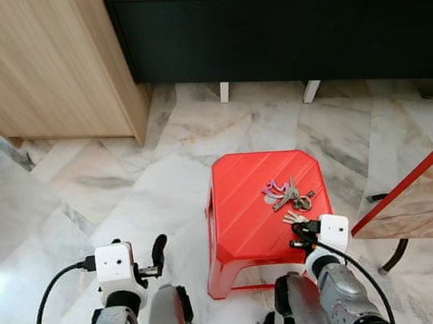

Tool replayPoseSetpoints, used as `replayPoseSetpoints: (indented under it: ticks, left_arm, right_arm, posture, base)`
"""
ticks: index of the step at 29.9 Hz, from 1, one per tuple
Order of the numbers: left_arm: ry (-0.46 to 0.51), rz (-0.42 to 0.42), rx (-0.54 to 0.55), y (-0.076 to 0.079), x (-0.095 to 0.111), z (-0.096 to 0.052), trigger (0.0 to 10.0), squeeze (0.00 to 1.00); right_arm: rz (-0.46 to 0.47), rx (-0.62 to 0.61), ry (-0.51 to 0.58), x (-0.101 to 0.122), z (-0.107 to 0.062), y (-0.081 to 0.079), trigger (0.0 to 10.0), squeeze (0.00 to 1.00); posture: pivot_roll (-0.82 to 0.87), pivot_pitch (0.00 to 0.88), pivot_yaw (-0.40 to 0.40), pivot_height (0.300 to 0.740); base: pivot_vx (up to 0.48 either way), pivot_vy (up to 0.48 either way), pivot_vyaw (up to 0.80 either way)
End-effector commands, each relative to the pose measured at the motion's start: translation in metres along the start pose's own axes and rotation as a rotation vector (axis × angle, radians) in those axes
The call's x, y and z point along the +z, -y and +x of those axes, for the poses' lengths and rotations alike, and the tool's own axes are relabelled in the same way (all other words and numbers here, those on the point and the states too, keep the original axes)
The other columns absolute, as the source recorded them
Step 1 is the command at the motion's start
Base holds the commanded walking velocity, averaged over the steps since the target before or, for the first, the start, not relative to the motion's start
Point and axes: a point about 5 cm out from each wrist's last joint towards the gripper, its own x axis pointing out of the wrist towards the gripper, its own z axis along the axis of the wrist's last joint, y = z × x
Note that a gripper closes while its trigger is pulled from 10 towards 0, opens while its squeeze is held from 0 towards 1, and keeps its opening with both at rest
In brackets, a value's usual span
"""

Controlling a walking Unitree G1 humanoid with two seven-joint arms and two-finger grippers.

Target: Hang keys on a hook

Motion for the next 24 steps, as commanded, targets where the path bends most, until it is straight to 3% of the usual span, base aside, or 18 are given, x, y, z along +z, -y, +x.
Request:
replayPoseSetpoints:
  ticks: [1, 19, 23, 24]
  left_arm:
    - [-0.024, 0.016, 0.003, 0.001, -0.005, -0.005, 10.0, 0.00]
    - [-0.026, 0.017, 0.003, 0.001, -0.006, -0.003, 10.0, 0.00]
    - [-0.025, 0.017, 0.005, 0.000, -0.006, -0.002, 10.0, 0.00]
    - [-0.025, 0.018, 0.005, 0.000, -0.006, -0.001, 10.0, 0.00]
  right_arm:
    - [0.015, -0.023, -0.039, -0.012, -0.005, 0.006, 0.0, 0.00]
    - [0.012, -0.013, -0.034, -0.011, -0.004, 0.004, 0.0, 0.00]
    - [0.012, 0.000, 0.007, -0.006, -0.004, 0.001, 0.0, 0.00]
    - [-0.023, 0.022, 0.053, -0.001, -0.004, -0.002, 0.0, 0.00]
  posture:
    - [0.12, 0.294, -0.061, 0.622]
    - [0.12, 0.290, -0.063, 0.622]
    - [0.12, 0.285, -0.064, 0.622]
    - [0.12, 0.276, -0.064, 0.622]
  base:
    - [0.000, 0.000, 0.00]
    - [0.000, 0.000, 0.00]
    - [0.000, 0.000, 0.00]
    - [0.000, 0.000, 0.00]
